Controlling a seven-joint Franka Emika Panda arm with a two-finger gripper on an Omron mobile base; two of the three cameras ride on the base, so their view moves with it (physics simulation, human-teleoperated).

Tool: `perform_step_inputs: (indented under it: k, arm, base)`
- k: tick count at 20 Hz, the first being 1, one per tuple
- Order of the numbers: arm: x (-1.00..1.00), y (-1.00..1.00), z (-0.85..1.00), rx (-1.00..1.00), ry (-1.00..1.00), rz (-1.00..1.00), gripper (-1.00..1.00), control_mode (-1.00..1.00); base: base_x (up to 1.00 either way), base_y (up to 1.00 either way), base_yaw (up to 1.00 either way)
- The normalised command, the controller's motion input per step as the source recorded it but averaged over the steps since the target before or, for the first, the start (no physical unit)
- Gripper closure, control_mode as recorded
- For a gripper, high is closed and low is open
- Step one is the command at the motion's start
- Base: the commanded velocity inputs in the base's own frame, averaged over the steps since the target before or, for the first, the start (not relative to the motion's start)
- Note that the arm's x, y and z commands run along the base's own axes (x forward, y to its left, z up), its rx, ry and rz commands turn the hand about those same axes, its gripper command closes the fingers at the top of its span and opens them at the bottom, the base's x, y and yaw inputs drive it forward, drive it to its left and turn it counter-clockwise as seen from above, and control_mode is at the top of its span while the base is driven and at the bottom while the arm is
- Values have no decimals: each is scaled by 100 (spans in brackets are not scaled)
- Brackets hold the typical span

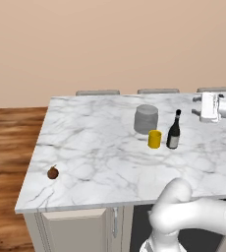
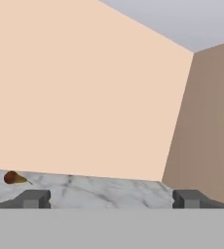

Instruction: Open the cabinet directly in front. Then move the wine and the mug to the dining counter with the jar on it.

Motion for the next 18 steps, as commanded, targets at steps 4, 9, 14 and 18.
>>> perform_step_inputs:
  k: [4, 9, 14, 18]
  arm:
    - [-100, -9, 27, 0, -14, 0, -100, -100]
    - [-100, 3, 7, -4, -14, 2, -100, -100]
    - [-100, 16, -10, -7, -2, 9, -100, -100]
    - [-100, 13, -31, -7, 0, 11, -100, -100]
  base:
    - [0, 0, 0]
    - [0, 0, 0]
    - [0, 0, 0]
    - [0, 0, 0]
